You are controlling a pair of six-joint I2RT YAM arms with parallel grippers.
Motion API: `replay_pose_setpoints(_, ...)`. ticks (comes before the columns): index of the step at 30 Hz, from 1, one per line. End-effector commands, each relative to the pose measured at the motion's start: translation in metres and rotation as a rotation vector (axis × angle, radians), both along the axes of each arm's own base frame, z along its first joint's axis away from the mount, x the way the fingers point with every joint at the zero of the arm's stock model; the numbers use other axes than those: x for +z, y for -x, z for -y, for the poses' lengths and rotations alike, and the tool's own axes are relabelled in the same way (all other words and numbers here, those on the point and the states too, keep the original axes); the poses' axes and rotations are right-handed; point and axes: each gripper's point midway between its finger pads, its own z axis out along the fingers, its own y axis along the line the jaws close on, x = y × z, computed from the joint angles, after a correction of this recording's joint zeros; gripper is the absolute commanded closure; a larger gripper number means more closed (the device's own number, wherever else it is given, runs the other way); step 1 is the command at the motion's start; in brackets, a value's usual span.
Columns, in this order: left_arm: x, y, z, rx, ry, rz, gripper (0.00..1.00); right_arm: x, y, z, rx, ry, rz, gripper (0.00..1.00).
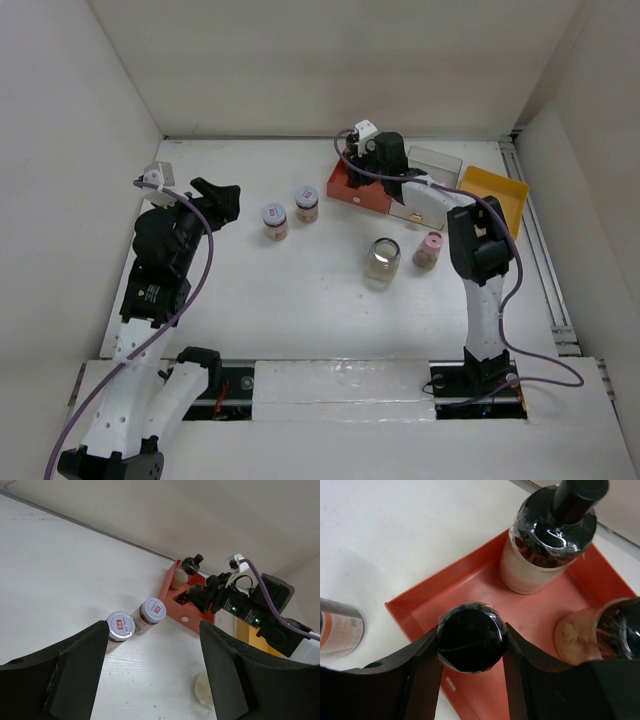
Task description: Organize the condiment bottles
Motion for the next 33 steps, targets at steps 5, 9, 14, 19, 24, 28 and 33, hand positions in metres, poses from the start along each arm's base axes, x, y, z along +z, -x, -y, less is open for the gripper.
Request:
replay_pose_setpoints(5,0.011,-0.002,-0.001,0.002,-0.005,0.048,0.31,0.013,-0.018,-0.026,0.04,-0.043,0.057,0.7)
replay_pose_setpoints(9,0.011,-0.002,-0.001,0.002,-0.005,0.048,0.31,0.018,-0.02,-0.023,0.016,-0.045,0.064,0.45)
replay_pose_setpoints(14,0.011,-0.002,-0.001,0.002,-0.005,0.048,0.31,0.054,-0.01,-0.017,0.007,-0.059,0.107,0.31)
replay_pose_setpoints(19,0.011,-0.002,-0.001,0.002,-0.005,0.048,0.31,0.114,0.015,-0.012,0.032,-0.082,0.195,0.25)
replay_pose_setpoints(24,0.014,0.001,-0.001,0.003,-0.003,0.058,0.31,0.118,0.069,-0.051,0.178,-0.089,0.187,0.24)
replay_pose_setpoints(28,0.014,0.001,-0.001,0.003,-0.003,0.058,0.31,0.08,0.118,-0.085,0.278,-0.061,0.105,0.22)
replay_pose_setpoints(33,0.016,0.004,0.0,-0.008,-0.001,0.067,0.31,0.088,0.157,-0.053,0.171,-0.09,0.1,0.16)
